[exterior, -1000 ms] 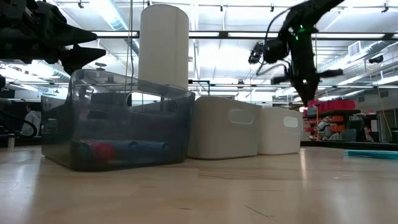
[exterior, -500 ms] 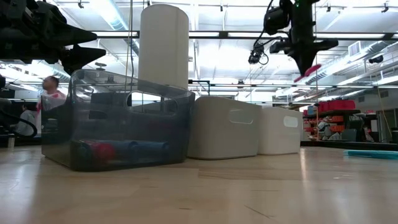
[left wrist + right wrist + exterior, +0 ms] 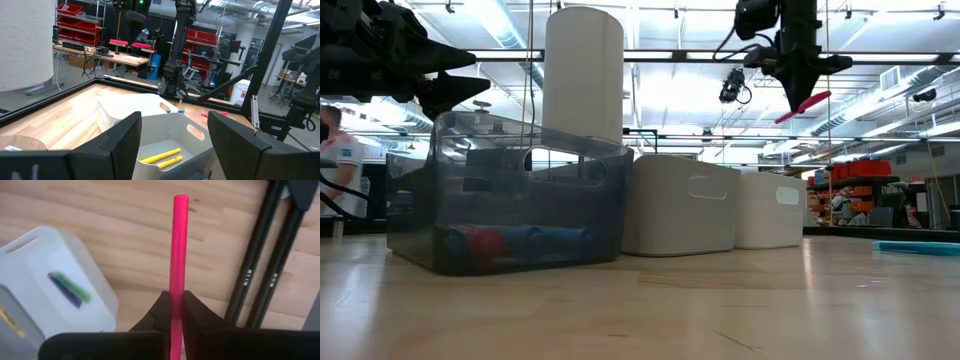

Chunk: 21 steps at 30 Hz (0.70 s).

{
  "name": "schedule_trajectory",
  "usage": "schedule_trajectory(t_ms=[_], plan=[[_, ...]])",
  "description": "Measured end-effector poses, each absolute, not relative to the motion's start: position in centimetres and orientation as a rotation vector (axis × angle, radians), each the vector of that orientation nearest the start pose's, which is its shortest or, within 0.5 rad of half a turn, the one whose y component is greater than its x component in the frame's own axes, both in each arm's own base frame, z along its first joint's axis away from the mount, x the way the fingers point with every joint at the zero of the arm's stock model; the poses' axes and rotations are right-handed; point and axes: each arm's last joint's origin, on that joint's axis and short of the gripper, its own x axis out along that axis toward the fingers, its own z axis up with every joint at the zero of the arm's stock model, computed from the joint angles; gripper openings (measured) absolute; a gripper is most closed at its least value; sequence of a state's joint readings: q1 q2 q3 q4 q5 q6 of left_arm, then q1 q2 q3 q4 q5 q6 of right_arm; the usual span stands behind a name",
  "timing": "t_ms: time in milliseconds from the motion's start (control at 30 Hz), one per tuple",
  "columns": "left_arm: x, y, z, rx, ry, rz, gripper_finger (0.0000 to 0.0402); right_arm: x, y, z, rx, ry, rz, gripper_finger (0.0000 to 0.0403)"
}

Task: Pick & Place Markers
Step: Put the top pink marker into the gray bin

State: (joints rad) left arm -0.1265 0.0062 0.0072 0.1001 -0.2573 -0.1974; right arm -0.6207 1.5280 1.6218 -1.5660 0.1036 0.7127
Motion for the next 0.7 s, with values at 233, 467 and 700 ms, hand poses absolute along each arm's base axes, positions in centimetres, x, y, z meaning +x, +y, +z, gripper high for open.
schedule_trajectory(t_ms=[233,467,700], plan=[[9.6,-0.5,17.5,-0.216,-0.112,0.121,0.0234,23.6,-12.0,34.6,0.864,1.265,-1.013,0.0013],[9.6,-0.5,17.5,-0.216,-0.112,0.121,0.0234,27.1,-9.8,34.0,0.830,1.297,-0.947,0.0013],[9.6,-0.5,17.5,-0.216,-0.112,0.121,0.0234,31.7,-9.0,34.9,0.789,1.274,-0.873,0.0013]])
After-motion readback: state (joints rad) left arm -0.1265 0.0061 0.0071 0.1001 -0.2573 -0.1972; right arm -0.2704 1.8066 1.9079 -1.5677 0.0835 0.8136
